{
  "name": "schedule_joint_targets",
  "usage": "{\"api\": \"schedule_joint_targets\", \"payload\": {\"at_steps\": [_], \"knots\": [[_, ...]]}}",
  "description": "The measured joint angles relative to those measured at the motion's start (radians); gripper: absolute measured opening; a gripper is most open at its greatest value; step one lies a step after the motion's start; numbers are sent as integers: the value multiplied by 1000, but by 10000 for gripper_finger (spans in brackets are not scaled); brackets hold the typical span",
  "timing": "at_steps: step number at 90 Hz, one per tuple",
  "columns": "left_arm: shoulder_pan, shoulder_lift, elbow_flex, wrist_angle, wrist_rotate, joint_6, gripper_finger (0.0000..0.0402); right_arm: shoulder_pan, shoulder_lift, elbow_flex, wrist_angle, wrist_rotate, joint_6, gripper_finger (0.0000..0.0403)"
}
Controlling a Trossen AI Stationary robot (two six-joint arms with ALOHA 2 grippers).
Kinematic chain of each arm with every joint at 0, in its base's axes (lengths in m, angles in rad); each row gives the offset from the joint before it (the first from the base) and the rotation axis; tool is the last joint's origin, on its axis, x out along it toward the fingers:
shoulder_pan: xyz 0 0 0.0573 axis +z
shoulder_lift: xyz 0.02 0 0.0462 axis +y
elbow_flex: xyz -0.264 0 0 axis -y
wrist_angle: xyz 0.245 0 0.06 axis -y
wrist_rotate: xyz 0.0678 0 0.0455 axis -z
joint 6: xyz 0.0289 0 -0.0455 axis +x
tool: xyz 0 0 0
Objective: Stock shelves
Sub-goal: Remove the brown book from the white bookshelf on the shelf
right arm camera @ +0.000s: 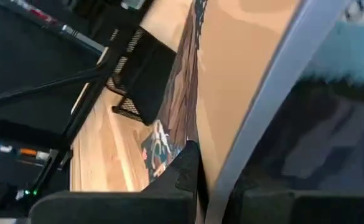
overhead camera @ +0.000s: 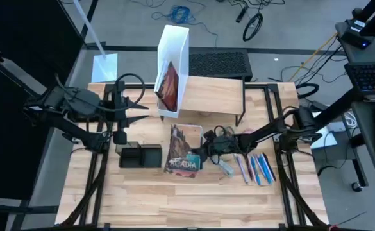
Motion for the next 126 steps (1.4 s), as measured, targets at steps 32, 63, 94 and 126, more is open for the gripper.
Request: {"api": "schedule_joint_targets", "payload": {"at_steps": [32, 63, 94, 126], "knots": [[0, 0, 0, -15, 0, -22, 89, -27, 19, -1, -33, -73, -26, 95], [0, 0, 0, -17, 0, -22, 89, -67, -59, -2, -167, -201, -240, 197], [0, 13, 0, -26, 0, -19, 89, -99, -250, -1, -609, -173, -545, 196], [35, 25, -200, -158, 18, -203, 89, -29, -144, 0, -547, -123, -800, 131]]}}
